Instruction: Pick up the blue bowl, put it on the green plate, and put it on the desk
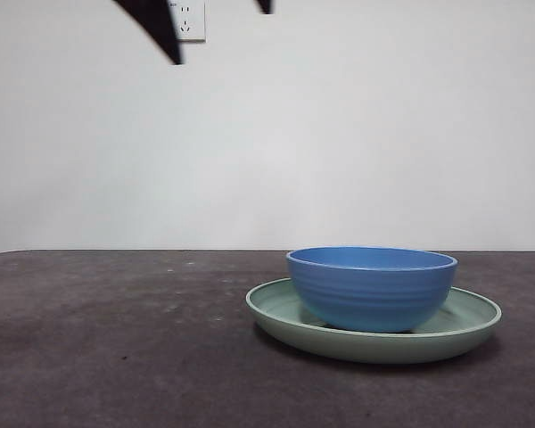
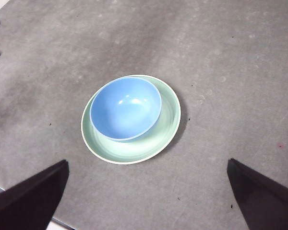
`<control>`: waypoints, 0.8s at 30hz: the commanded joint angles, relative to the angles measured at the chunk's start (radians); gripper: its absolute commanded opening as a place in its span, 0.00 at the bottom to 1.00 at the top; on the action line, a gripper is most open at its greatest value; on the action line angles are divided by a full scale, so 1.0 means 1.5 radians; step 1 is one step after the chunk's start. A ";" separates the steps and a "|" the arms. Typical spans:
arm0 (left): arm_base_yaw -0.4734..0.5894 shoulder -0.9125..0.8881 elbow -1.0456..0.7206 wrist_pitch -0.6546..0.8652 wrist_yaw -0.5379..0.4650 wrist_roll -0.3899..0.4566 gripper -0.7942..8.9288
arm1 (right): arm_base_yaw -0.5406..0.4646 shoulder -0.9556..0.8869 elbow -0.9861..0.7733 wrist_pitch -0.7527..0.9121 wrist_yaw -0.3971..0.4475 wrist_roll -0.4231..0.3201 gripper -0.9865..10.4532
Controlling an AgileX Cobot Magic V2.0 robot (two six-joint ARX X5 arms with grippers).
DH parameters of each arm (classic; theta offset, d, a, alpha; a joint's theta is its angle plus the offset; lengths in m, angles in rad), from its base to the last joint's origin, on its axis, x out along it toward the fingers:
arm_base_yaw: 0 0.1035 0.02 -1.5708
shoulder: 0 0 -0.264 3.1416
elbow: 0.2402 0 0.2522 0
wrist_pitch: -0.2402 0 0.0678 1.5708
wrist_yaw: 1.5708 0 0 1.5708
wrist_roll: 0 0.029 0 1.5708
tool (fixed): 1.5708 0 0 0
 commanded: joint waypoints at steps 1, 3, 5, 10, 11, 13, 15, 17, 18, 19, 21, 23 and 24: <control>-0.003 -0.065 -0.101 -0.010 -0.003 0.019 0.82 | 0.003 0.002 0.011 0.006 0.002 -0.005 0.60; 0.004 -0.154 -0.212 0.038 -0.003 0.019 0.82 | 0.003 0.002 0.011 0.006 0.019 -0.005 0.60; 0.013 -0.250 -0.320 0.107 -0.003 0.019 0.82 | 0.003 0.002 0.011 0.006 0.052 -0.002 0.60; 0.020 -0.408 -0.491 0.230 -0.003 0.021 0.82 | 0.003 0.002 0.011 0.006 0.091 0.006 0.60; 0.020 -0.435 -0.520 0.255 -0.003 0.020 0.82 | 0.003 0.002 0.011 0.007 0.091 0.007 0.60; 0.020 -0.493 -0.581 0.311 -0.003 0.019 0.82 | 0.003 0.002 0.011 0.007 0.098 0.013 0.60; 0.020 -0.536 -0.623 0.351 -0.003 0.019 0.82 | 0.003 0.002 0.011 0.007 0.106 0.017 0.60; 0.020 -0.571 -0.651 0.375 -0.002 0.019 0.82 | 0.003 0.002 0.011 0.006 0.106 0.018 0.60; 0.020 -0.582 -0.657 0.381 -0.003 0.019 0.82 | 0.003 0.002 0.011 0.006 0.105 0.019 0.60; 0.020 -0.592 -0.660 0.387 -0.003 0.020 0.82 | 0.003 0.002 0.011 0.006 0.105 0.022 0.60; 0.020 -0.601 -0.660 0.392 -0.003 0.027 0.82 | 0.003 0.002 0.011 0.006 0.105 0.032 0.60; 0.019 -0.605 -0.660 0.395 -0.002 0.042 0.82 | 0.003 0.002 0.011 0.003 0.103 0.047 0.60; 0.018 -0.605 -0.660 0.395 -0.002 0.045 0.82 | 0.003 0.002 0.011 0.000 0.103 0.053 0.60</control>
